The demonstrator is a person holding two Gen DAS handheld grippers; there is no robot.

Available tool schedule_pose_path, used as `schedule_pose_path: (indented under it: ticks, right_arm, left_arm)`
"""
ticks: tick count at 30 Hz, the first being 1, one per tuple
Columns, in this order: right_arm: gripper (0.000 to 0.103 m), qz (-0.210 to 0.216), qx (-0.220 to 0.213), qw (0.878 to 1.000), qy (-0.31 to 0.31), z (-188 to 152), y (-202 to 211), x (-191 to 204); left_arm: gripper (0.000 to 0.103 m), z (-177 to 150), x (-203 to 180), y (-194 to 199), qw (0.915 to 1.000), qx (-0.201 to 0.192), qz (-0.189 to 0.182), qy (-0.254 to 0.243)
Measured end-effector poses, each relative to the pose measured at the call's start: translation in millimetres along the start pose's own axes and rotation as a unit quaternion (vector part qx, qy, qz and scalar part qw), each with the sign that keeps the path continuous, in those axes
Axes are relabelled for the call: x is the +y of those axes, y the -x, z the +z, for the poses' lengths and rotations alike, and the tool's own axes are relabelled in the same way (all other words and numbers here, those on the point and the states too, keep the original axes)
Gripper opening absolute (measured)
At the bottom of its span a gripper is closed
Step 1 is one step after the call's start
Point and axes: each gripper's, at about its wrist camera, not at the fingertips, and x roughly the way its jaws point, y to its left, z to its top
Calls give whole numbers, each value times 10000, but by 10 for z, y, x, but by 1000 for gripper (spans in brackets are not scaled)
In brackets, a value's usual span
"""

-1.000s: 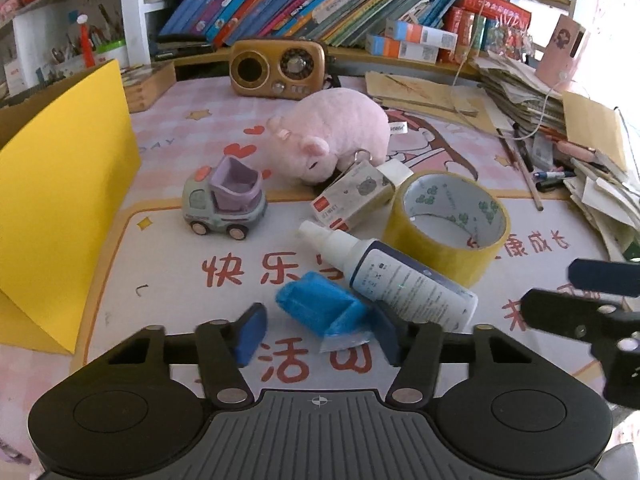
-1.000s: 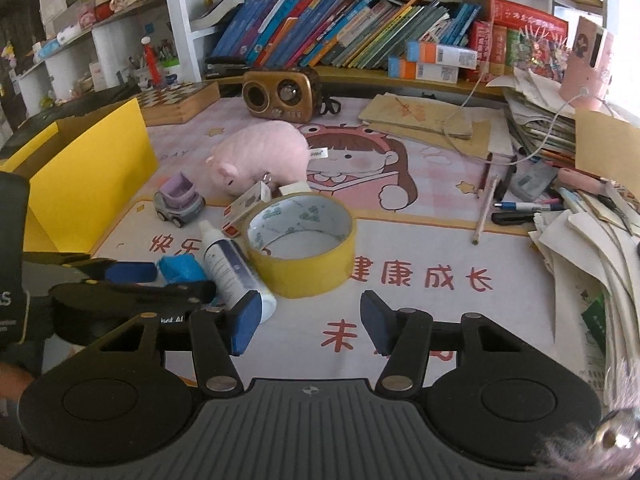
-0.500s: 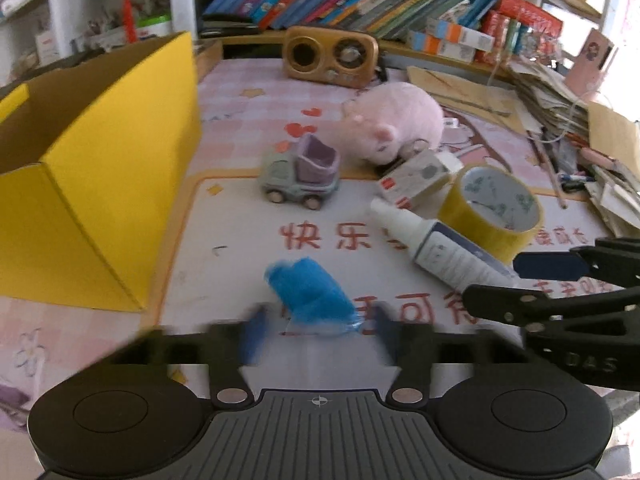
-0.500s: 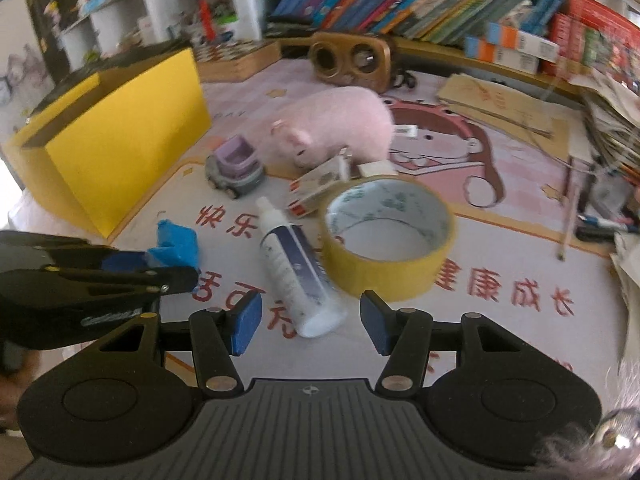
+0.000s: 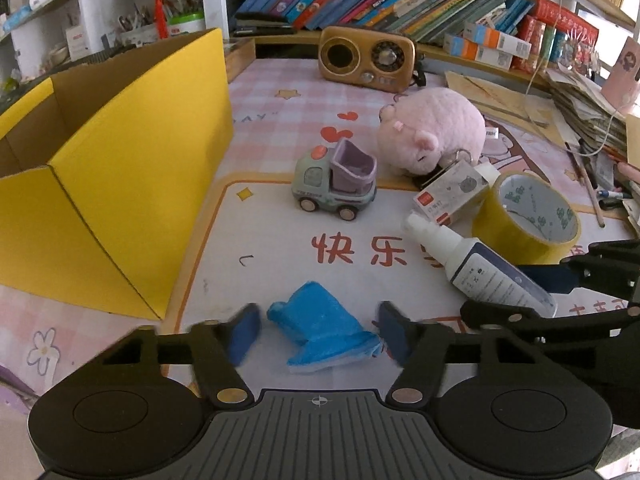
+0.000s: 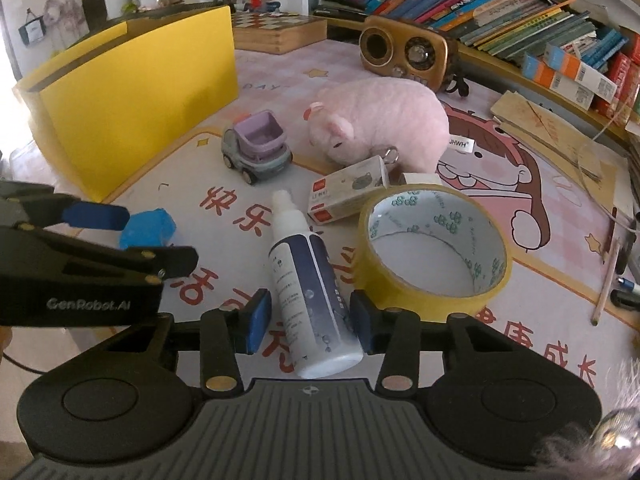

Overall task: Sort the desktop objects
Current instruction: 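Close the left gripper on the blue block while the right gripper grasps the spray bottle, then lift the blue block and spray bottle and carry both toward the yellow box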

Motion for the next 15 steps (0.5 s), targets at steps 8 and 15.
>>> schedule_pose_path:
  ticks: [8,15]
  right_arm:
    - [30,58,-28,9999,119,16,-6,24]
    - [30,205,-66,9998,53,45,56,57]
  left_arm:
    - [32,-36,89,145,9998,-132,-56,107]
    - [31,-7,183,521,9977,-497,-273,362]
